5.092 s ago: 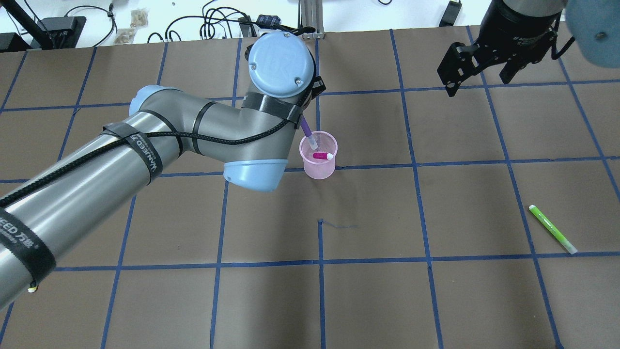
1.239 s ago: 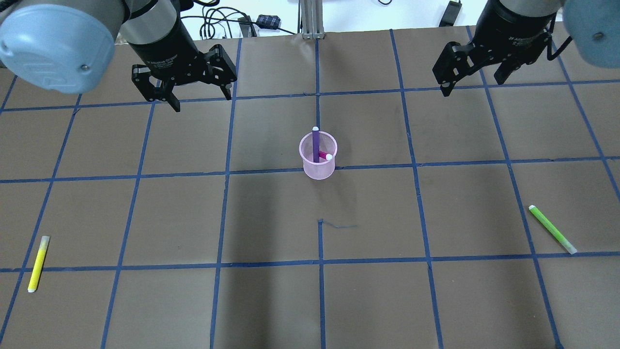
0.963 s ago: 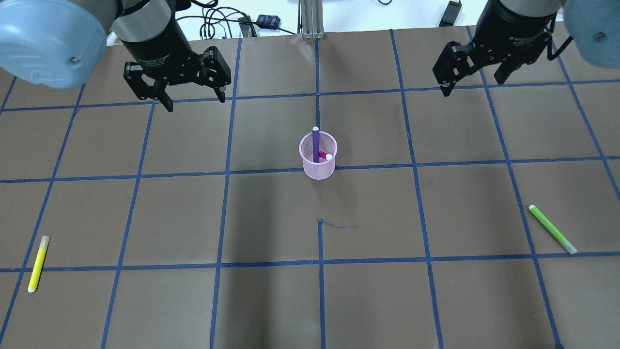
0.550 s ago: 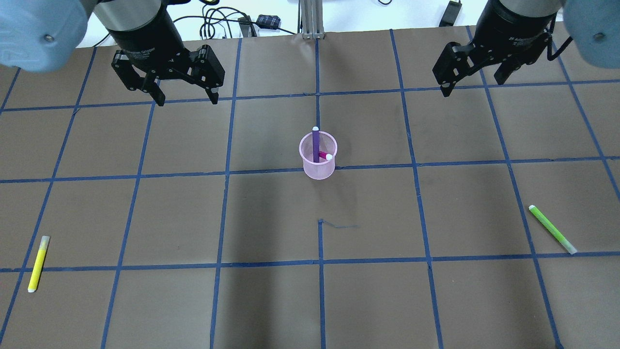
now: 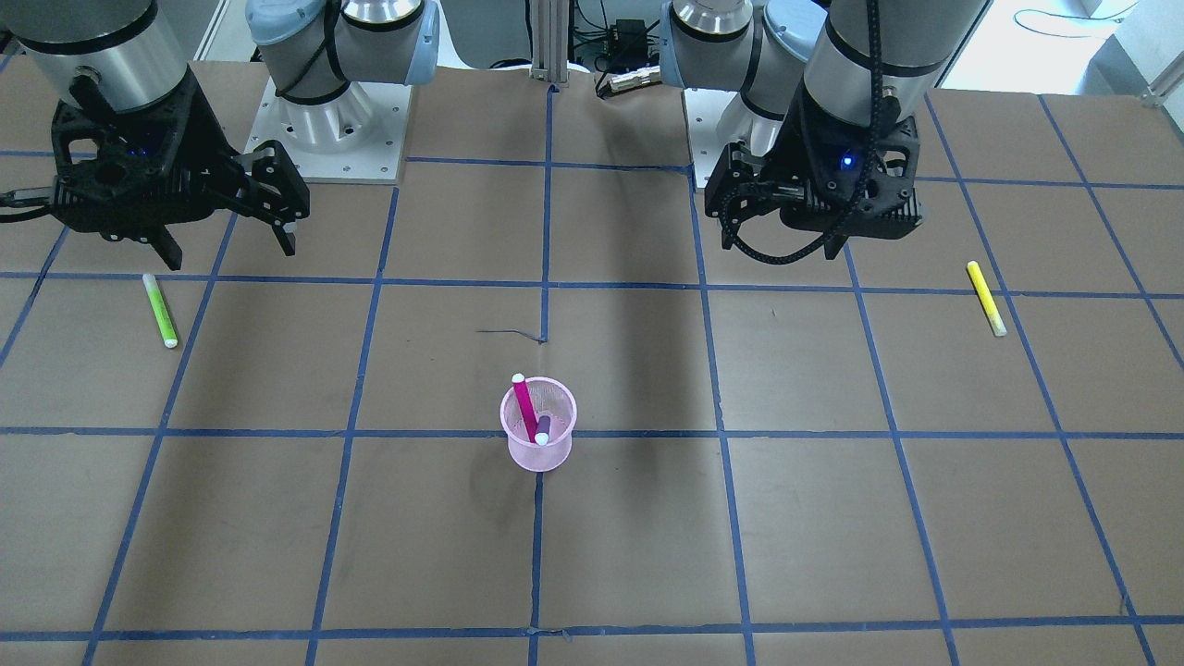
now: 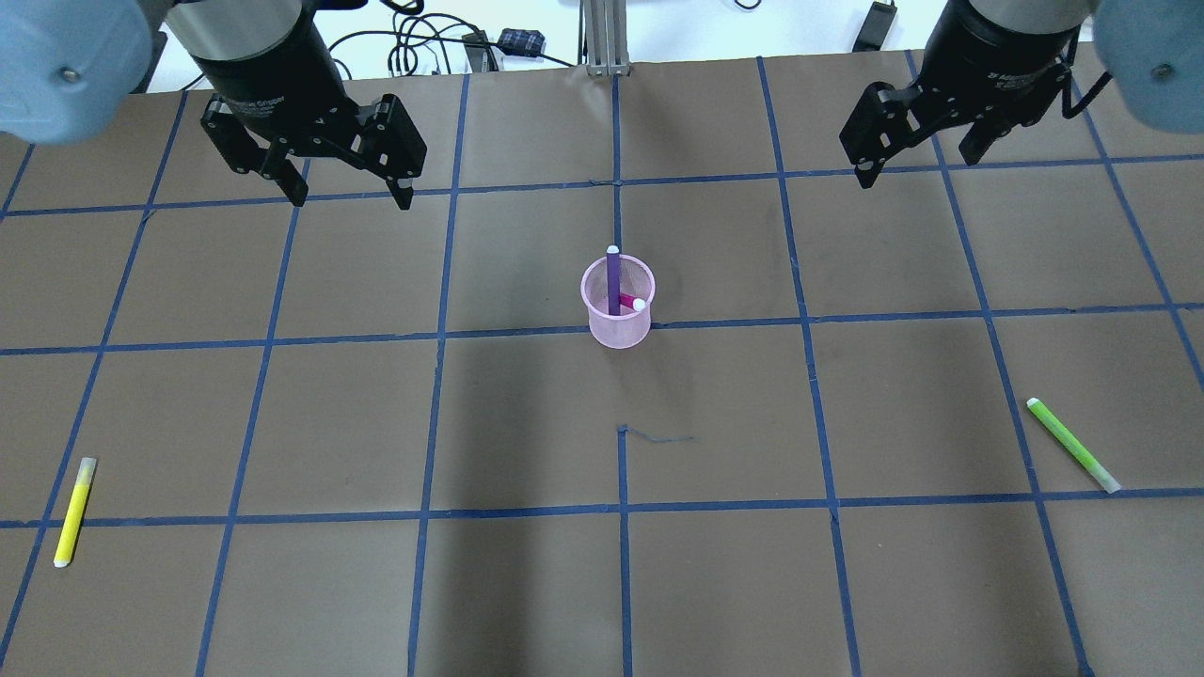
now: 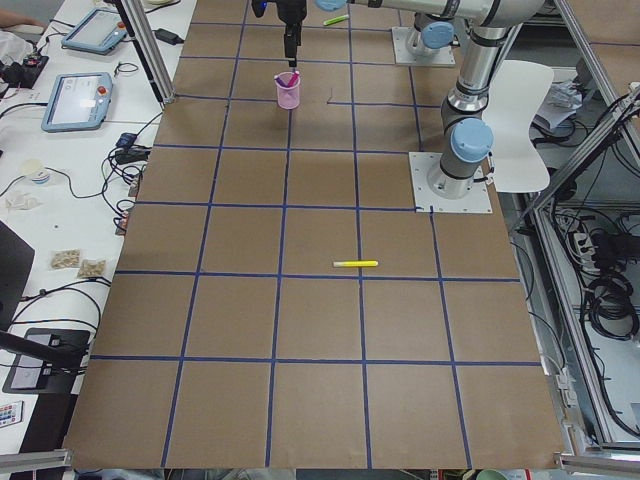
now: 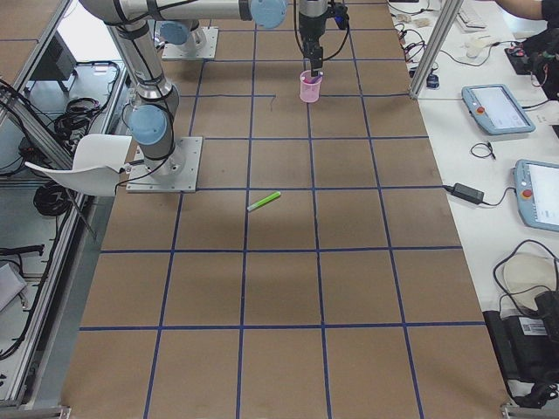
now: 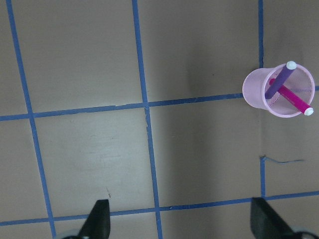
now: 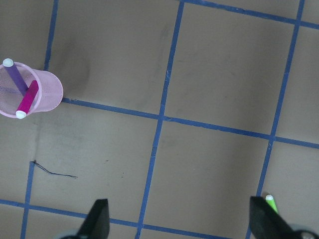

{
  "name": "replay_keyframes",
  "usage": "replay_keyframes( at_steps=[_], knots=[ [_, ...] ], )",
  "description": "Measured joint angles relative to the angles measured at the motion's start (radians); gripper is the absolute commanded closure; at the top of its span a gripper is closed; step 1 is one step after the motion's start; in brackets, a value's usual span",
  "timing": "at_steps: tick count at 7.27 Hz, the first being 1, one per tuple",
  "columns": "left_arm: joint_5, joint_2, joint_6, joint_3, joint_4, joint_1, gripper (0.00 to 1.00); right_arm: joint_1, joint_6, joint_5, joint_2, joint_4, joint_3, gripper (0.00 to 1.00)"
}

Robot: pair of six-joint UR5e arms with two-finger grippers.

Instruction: Insert purple and pink pens into pink cup

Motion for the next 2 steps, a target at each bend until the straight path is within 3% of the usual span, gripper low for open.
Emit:
replay_keyframes(
  at_steps=[2],
  knots=[
    [-0.001, 0.015, -0.003, -0.01, -0.006, -0.002, 0.0, 0.0, 0.0, -0.001, 0.0, 0.0, 0.0, 0.0]
  ],
)
